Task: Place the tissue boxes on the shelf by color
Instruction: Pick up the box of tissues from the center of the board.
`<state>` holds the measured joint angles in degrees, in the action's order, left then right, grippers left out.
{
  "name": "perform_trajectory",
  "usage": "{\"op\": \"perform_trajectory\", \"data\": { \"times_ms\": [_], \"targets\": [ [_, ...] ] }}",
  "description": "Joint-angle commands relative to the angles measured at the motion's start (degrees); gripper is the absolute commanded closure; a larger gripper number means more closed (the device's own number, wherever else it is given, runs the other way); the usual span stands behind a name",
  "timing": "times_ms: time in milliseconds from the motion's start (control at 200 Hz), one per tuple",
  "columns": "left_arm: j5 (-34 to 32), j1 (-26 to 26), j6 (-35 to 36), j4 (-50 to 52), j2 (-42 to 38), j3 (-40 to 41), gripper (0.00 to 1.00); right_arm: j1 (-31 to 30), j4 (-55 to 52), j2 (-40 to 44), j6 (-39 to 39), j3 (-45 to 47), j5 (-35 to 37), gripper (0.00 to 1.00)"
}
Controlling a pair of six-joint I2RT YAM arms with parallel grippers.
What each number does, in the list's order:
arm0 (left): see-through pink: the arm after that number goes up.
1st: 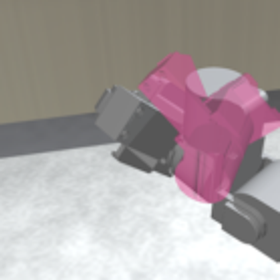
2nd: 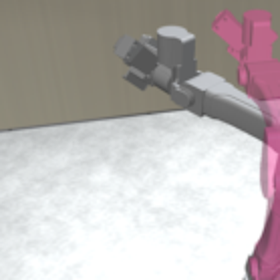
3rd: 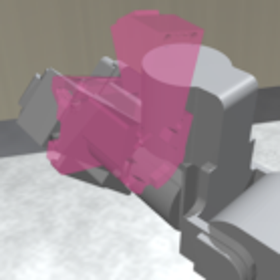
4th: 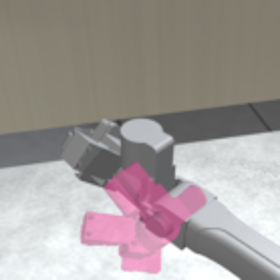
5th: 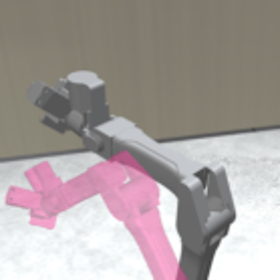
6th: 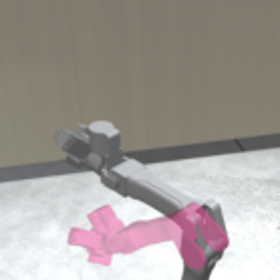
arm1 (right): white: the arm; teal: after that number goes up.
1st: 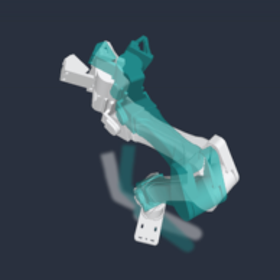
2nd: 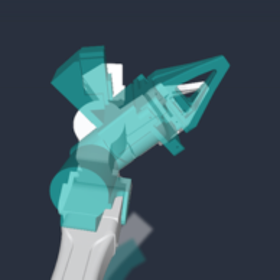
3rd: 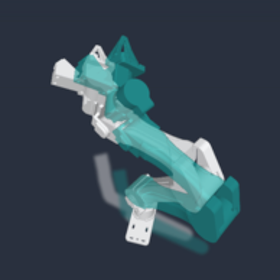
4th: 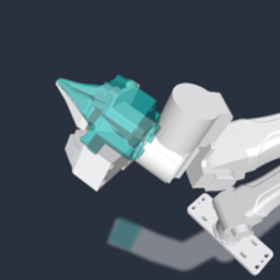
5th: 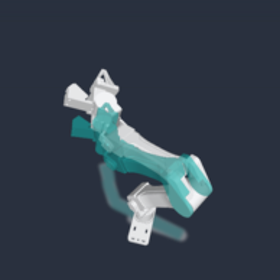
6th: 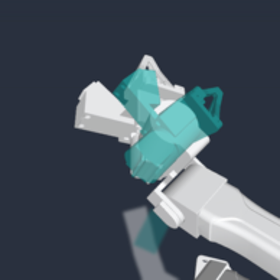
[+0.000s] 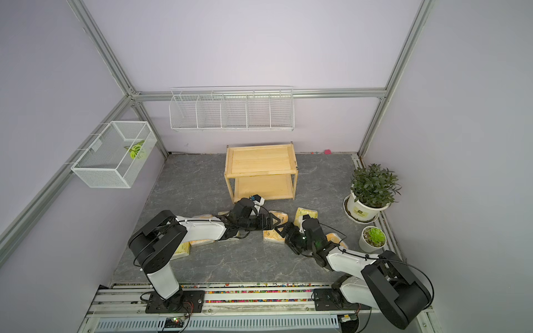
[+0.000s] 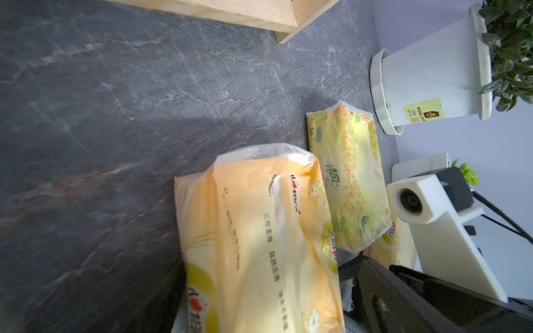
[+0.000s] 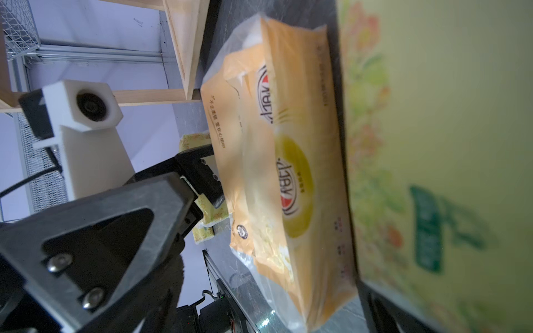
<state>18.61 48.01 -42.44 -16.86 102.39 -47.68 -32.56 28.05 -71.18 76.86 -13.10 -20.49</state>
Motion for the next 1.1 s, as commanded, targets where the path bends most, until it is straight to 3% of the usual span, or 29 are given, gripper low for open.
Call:
{"op": "perform_trajectory", "data": {
  "times_ms": [0,615,830,1100],
  "targets": [
    [-0.8,0.5,-0.6,-1.4,-0.1,1.0,0.0,-1.2,-2.8,-2.7,3.6,2.9,0.4,0.02],
    [-0.9,1.8,-1.6,-3.3,0.3,2.5,0.0,-2.6,17.4,-8.4,6.2,6.6,8.8,0.02],
    [-0.6,1.8,-2.2,-4.1,0.8,3.0,0.0,-2.8,27.7,-17.0,6.6,4.8,6.5,0.04],
    [-0.5,1.8,-2.3,-4.1,0.9,3.1,0.0,-3.0,45.9,-32.0,10.7,5.8,4.7,0.13]
  ]
}}
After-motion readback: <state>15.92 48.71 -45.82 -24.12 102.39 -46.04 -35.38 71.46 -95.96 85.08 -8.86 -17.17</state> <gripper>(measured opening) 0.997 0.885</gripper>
